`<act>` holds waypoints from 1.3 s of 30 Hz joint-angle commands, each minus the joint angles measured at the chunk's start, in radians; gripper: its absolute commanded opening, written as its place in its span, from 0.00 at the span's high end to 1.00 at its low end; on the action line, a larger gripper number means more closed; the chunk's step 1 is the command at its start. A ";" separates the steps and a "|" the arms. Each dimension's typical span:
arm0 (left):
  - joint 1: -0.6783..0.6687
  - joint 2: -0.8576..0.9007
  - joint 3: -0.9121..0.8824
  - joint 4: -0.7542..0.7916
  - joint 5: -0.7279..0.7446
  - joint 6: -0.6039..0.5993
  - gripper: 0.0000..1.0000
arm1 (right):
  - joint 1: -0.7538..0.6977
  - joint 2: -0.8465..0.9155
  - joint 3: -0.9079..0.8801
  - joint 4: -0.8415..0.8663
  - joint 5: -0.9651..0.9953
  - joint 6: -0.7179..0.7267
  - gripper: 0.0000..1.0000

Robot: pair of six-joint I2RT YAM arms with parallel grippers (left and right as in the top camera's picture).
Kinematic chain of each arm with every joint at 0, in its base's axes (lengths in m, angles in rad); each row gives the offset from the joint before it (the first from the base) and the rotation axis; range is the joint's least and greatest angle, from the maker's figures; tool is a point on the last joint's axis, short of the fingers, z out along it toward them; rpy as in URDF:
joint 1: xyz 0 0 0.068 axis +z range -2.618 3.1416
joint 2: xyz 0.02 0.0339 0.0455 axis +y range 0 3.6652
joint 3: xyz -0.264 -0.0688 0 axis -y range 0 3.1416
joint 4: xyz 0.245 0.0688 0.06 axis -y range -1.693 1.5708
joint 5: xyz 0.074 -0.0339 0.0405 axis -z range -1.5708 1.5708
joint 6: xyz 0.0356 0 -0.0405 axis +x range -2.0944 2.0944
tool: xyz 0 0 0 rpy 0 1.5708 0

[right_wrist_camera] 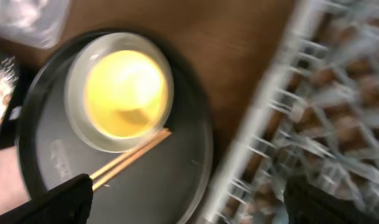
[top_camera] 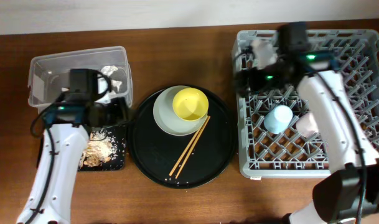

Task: Sort waste into correct bins and load items into the dishwasher rack
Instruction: 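Grasp the yellow bowl from the plate with the right gripper, then place the yellow bowl at the back of the dish rack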

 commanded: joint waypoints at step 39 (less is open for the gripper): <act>0.062 -0.009 0.003 -0.044 -0.049 -0.037 0.33 | 0.111 0.163 0.268 0.113 0.876 0.193 0.96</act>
